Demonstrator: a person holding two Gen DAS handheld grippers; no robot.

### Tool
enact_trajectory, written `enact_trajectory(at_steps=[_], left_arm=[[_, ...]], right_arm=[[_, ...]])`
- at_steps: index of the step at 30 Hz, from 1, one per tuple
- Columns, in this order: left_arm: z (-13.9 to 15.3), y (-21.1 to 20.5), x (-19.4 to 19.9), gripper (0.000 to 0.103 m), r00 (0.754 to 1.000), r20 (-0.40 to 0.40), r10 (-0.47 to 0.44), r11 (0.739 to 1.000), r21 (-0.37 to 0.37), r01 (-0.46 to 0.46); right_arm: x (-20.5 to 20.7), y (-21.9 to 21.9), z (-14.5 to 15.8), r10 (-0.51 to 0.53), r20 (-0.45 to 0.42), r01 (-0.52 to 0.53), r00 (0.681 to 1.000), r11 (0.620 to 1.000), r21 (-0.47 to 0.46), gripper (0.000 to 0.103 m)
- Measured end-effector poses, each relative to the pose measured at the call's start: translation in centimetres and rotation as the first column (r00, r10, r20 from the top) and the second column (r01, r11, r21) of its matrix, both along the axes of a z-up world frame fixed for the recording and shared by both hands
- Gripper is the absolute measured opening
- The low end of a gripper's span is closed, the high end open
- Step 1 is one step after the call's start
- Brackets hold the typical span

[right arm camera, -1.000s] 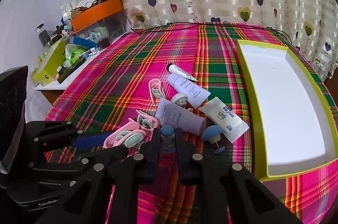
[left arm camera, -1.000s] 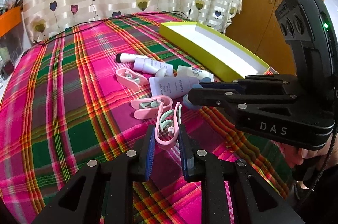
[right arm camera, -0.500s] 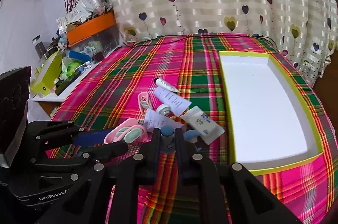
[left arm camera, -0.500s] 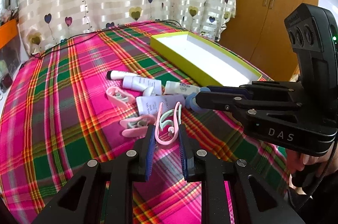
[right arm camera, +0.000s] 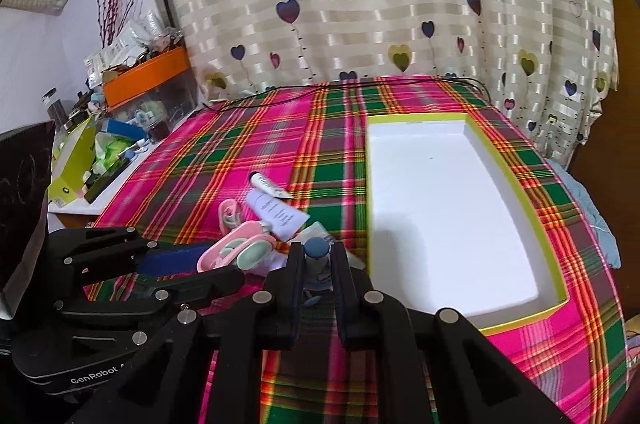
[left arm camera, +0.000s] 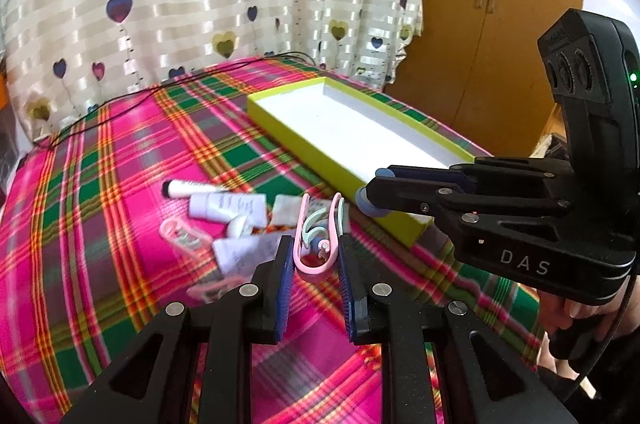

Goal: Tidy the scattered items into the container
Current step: 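Carry the pink clip and blue item with both grippers over the box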

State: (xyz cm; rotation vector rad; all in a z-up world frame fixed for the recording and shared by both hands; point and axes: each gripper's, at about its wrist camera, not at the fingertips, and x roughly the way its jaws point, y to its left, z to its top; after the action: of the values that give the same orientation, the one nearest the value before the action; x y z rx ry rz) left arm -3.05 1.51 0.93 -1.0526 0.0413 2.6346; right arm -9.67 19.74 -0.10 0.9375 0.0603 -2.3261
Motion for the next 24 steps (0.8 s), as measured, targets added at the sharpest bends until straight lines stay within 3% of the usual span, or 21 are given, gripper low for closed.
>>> enact_trajectory(at_steps=[24], left_arm=[[0.0,4.6,-7.1,0.022,0.996,0.012,-0.084,0.996,0.044,0.084]], right_arm=[[-5.4,3.8,-1.4,-0.127,0.017,0.127,0.992,0.992,0.027,0.014]])
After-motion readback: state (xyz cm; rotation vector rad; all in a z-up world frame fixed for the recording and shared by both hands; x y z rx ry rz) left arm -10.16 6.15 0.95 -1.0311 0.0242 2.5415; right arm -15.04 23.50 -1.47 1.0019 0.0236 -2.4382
